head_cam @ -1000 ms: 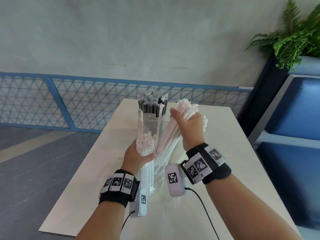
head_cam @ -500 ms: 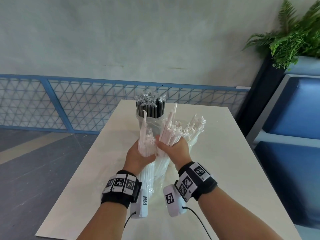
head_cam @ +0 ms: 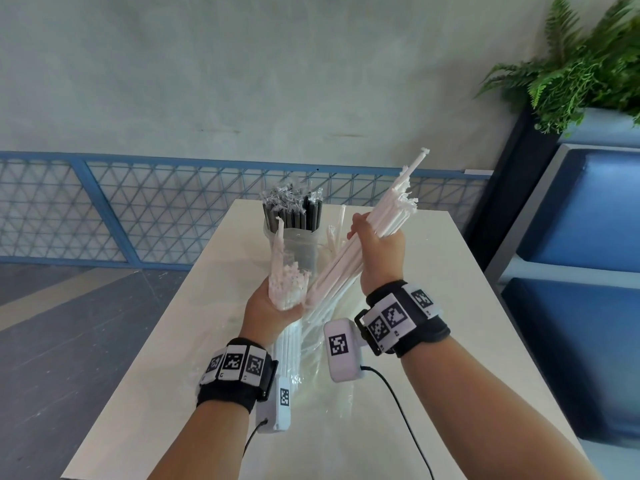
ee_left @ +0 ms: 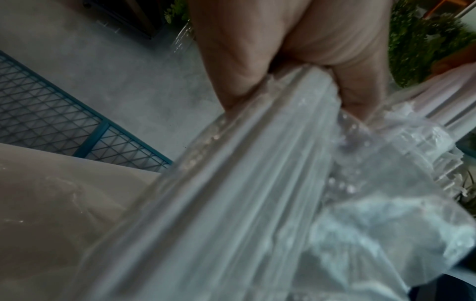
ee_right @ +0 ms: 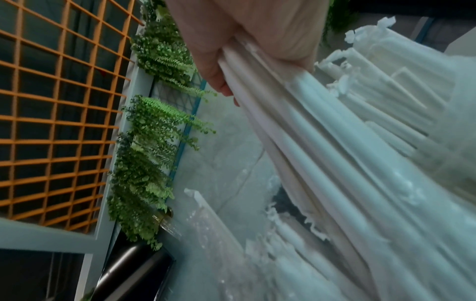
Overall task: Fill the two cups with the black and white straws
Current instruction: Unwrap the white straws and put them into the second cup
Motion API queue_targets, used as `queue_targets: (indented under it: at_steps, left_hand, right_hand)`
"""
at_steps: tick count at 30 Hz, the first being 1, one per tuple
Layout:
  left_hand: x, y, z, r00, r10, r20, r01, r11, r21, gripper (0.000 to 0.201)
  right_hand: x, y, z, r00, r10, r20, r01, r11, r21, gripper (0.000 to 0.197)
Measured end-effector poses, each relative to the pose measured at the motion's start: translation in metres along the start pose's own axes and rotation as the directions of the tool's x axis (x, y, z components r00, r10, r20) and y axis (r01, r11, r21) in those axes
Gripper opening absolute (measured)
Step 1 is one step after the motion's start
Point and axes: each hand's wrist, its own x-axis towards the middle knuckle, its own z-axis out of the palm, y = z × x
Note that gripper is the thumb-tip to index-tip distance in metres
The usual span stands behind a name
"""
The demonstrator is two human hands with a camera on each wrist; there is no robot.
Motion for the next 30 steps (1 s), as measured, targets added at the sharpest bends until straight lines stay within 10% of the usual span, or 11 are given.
queue_targets:
  at_steps: [6,11,16,20,24,30]
  left_hand:
    - [0.001,-0.001,0.000,1.000,0.012,0.010,-0.012,0.999,0.049,0.048]
    - [0.003,0.001,-0.007,0.999,-0.019,0.048,0.015,0.996,0.090,0.053]
    - [0.004,0.006,-0.004,0.998,-0.057,0.033,0.053,0.991,0.119,0.049]
    - [0.003,0.006,-0.001,0.998,-0.060,0.031,0.057,0.992,0.108,0.051]
    - [0.001,0.008,0.002,0.996,-0.059,0.060,0.053,0.994,0.095,0.049]
    - [-0.002,0.008,0.000,0.997,-0.049,0.055,0.047,0.998,0.029,0.052]
  right_hand:
    - [0.003,-0.008,0.002,0.996,0.086,-0.031,-0.084,0.994,0.066,0.059]
    - [0.014,-0.033,-0.005,0.997,0.054,-0.059,-0.047,0.993,0.111,0.017]
    - [0.010,-0.020,0.002,0.999,0.033,-0.024,-0.032,0.999,0.037,0.023]
    - [-0.009,0.003,0.010,0.992,0.120,0.044,-0.122,0.992,0.039,0.071]
    - [-0.026,0.021,0.013,0.984,0.105,0.147,-0.091,0.991,-0.098,0.032]
    - [-0.020,0.025,0.013,0.996,0.053,0.078,-0.045,0.994,-0.099,0.043]
